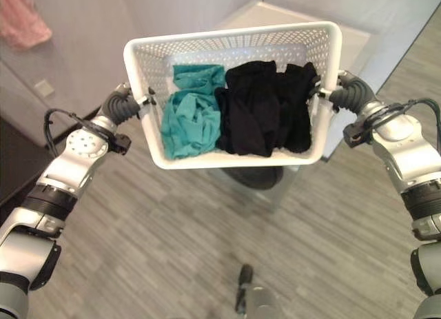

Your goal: Grab the laundry basket,head to the washer,open it,put in the laundry and shut it.

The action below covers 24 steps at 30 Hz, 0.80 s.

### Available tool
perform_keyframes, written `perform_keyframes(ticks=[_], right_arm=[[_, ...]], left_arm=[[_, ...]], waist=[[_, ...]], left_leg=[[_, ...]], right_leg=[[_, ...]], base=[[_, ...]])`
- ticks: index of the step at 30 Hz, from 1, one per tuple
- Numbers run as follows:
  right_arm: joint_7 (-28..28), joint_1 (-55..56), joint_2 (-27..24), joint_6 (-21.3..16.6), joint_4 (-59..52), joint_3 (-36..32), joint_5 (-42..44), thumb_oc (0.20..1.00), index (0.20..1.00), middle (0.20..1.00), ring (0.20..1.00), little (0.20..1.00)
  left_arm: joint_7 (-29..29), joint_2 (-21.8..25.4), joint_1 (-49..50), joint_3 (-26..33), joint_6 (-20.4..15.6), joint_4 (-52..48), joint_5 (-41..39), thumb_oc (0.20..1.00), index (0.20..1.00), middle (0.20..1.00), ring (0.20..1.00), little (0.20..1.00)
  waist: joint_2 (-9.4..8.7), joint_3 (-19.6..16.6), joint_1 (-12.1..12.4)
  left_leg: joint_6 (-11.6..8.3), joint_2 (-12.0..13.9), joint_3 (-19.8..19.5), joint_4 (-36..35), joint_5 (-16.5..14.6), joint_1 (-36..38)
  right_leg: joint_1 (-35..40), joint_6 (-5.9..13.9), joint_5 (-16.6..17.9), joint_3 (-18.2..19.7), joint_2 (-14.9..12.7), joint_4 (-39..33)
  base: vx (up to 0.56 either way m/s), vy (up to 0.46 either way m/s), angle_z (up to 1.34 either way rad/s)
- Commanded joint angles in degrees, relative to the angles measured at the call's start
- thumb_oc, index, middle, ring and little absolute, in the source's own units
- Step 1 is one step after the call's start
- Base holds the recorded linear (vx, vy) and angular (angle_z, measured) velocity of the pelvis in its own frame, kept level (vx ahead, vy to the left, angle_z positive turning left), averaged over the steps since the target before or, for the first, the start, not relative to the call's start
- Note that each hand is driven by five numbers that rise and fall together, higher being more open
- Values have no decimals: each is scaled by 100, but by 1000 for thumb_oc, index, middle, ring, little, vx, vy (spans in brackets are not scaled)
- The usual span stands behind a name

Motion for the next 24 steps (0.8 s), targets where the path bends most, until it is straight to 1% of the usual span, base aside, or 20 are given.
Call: perform_keyframes(ticks=[1, 2, 3, 4, 5, 6, 7, 8, 9, 10, 11, 12, 13, 14, 15, 16, 17, 19, 20, 24], right_arm=[[-795, -700, -828, -55, 1216, -378, 60, 200, 200, 200, 200, 200], [-788, -853, -788, 4, 1298, -224, 30, 200, 200, 200, 200, 200], [-798, -1017, -727, 17, 1428, -69, 20, 200, 200, 200, 200, 200], [-794, -1234, -641, 21, 1547, 121, -25, 200, 200, 200, 200, 200], [-793, -1243, -640, 20, 1553, 127, -23, 200, 200, 200, 200, 200], [-768, -1448, -465, 49, 1650, 395, -178, 200, 200, 200, 200, 200], [-766, -1460, -460, 47, 1660, 397, -177, 200, 200, 200, 200, 200], [-776, -1689, -219, 36, 1826, 662, -256, 200, 200, 200, 200, 200], [-799, -1754, -57, 17, 2018, 755, -344, 200, 200, 200, 200, 200], [-762, -1798, 28, 81, 2082, 887, -350, 200, 200, 200, 200, 200], [-717, -1644, 163, 81, 2136, 748, -335, 200, 200, 200, 200, 200], [-744, -1567, 237, 82, 2075, 697, -367, 200, 200, 200, 200, 200], [-746, -1552, 237, 84, 2068, 681, -370, 200, 200, 200, 200, 200], [-671, -1368, 443, 111, 1945, 725, -452, 200, 200, 200, 200, 200], [-673, -1333, 444, 114, 1930, 696, -459, 200, 200, 200, 200, 200], [-625, -1157, 469, 150, 1792, 642, -495, 200, 200, 200, 200, 200], [-553, -926, 451, 179, 1504, 585, -540, 200, 200, 200, 200, 200], [-528, -840, 378, 189, 1416, 519, -531, 200, 200, 200, 200, 200], [-461, -732, 149, 148, 1268, 431, -456, 200, 200, 200, 200, 200], [-377, -680, -167, 155, 1347, 379, -422, 200, 200, 200, 200, 200]], left_arm=[[831, 1702, -979, 148, 37, 1022, -441, 200, 200, 200, 200, 200], [794, 1712, -1261, -86, 66, 1149, -539, 200, 200, 200, 200, 200], [764, 1695, -1557, -316, 75, 1388, -626, 200, 200, 200, 200, 200], [698, 1693, -1851, -557, 54, 1588, -712, 200, 200, 200, 200, 200], [697, 1694, -1859, -563, 52, 1594, -714, 200, 200, 200, 200, 200], [640, 1752, -2232, -895, 50, 1749, -686, 200, 200, 200, 200, 200], [637, 1753, -2259, -915, 46, 1764, -691, 200, 200, 200, 200, 200], [553, 1754, -2531, -1255, -2, 1984, -748, 200, 200, 200, 200, 200], [521, 1797, -2543, -1382, -34, 2054, -761, 200, 200, 200, 200, 200], [497, 1752, -2630, -1506, -10, 2105, -732, 200, 200, 200, 200, 200], [473, 1709, -2574, -1461, -28, 2159, -667, 200, 200, 200, 200, 200], [462, 1638, -2588, -1500, -51, 2118, -625, 200, 200, 200, 200, 200], [463, 1635, -2596, -1510, -52, 2120, -625, 200, 200, 200, 200, 200], [415, 1637, -2593, -1593, -59, 2082, -568, 200, 200, 200, 200, 200], [415, 1632, -2595, -1607, -59, 2080, -567, 200, 200, 200, 200, 200], [369, 1628, -2539, -1609, -54, 2033, -517, 200, 200, 200, 200, 200], [297, 1696, -2467, -1678, -42, 1924, -413, 200, 200, 200, 200, 200], [288, 1755, -2432, -1676, -46, 1849, -377, 200, 200, 200, 200, 200], [223, 1886, -2324, -1666, -49, 1744, -345, 200, 200, 200, 200, 200], [133, 1961, -2191, -1660, -19, 1701, -274, 200, 200, 200, 200, 200]], waist=[[-225, -493, 317], [-241, -449, 371], [-256, -405, 427], [-287, -331, 534], [-291, -323, 538], [-195, -330, 676], [-231, -324, 684], [-168, -294, 926], [-123, -249, 1047], [-82, -300, 999], [-30, -355, 939], [-34, -348, 953], [-40, -352, 957], [-31, -420, 979], [-44, -424, 998], [-45, -445, 978], [-55, -491, 998], [-47, -509, 991], [-42, -533, 959], [-39, -566, 945]], left_leg=[[531, -155, -500, 404, 76, -703], [584, -45, -506, 270, 48, -924], [610, 4, -557, -92, -26, -1065], [621, -14, -582, -588, -69, -1175], [622, -16, -575, -593, -67, -1165], [525, -68, -765, -2187, 23, -1139], [532, -98, -733, -2280, 86, -1097], [377, -308, -1274, -3646, 168, -1041], [325, -433, -1661, -3981, 269, -1052], [310, -408, -1713, -4188, 188, -945], [272, -361, -1596, -4298, 150, -793], [236, -383, -1517, -4116, 162, -826], [237, -386, -1519, -4084, 145, -845], [311, -506, -1570, -4082, -66, -760], [315, -508, -1553, -4087, -71, -746], [324, -534, -1480, -4073, -132, -694], [378, -559, -1328, -4126, -256, -552], [398, -566, -1270, -4156, -299, -489], [427, -562, -1134, -4203, -391, -369], [471, -563, -1008, -4289, -475, -227]], right_leg=[[301, 746, -123, 505, -221, -753], [376, 753, -164, 550, -238, -700], [427, 794, -197, 614, -251, -672], [527, 854, -231, 705, -294, -655], [532, 855, -231, 709, -298, -655], [668, 959, -308, 882, -277, -651], [662, 959, -293, 891, -309, -657], [849, 1061, -436, 1119, -285, -654], [966, 1085, -524, 1275, -258, -621], [916, 1104, -606, 1332, -215, -514], [890, 1136, -670, 1337, -194, -448], [903, 1100, -691, 1321, -251, -399], [896, 1102, -696, 1322, -253, -393], [868, 1174, -716, 1428, -331, -312], [870, 1177, -722, 1442, -338, -307], [878, 1227, -698, 1430, -397, -273], [862, 1316, -690, 1488, -508, -239], [849, 1347, -686, 1519, -540, -239], [806, 1433, -628, 1545, -626, -262], [801, 1501, -551, 1630, -693, -349]], base=[[253, -135, -48], [274, -26, -69], [224, 69, -93], [165, 74, -88], [276, 199, -84], [186, 148, -49], [401, 299, -64], [314, 194, -63], [374, 243, -91], [255, 145, -102], [218, 148, -108], [161, 106, -89], [191, 152, -40], [129, 103, 1], [208, 154, 15], [190, 162, 6], [229, 207, -4], [128, 140, -20], [70, 97, -25], [47, 66, -10]])
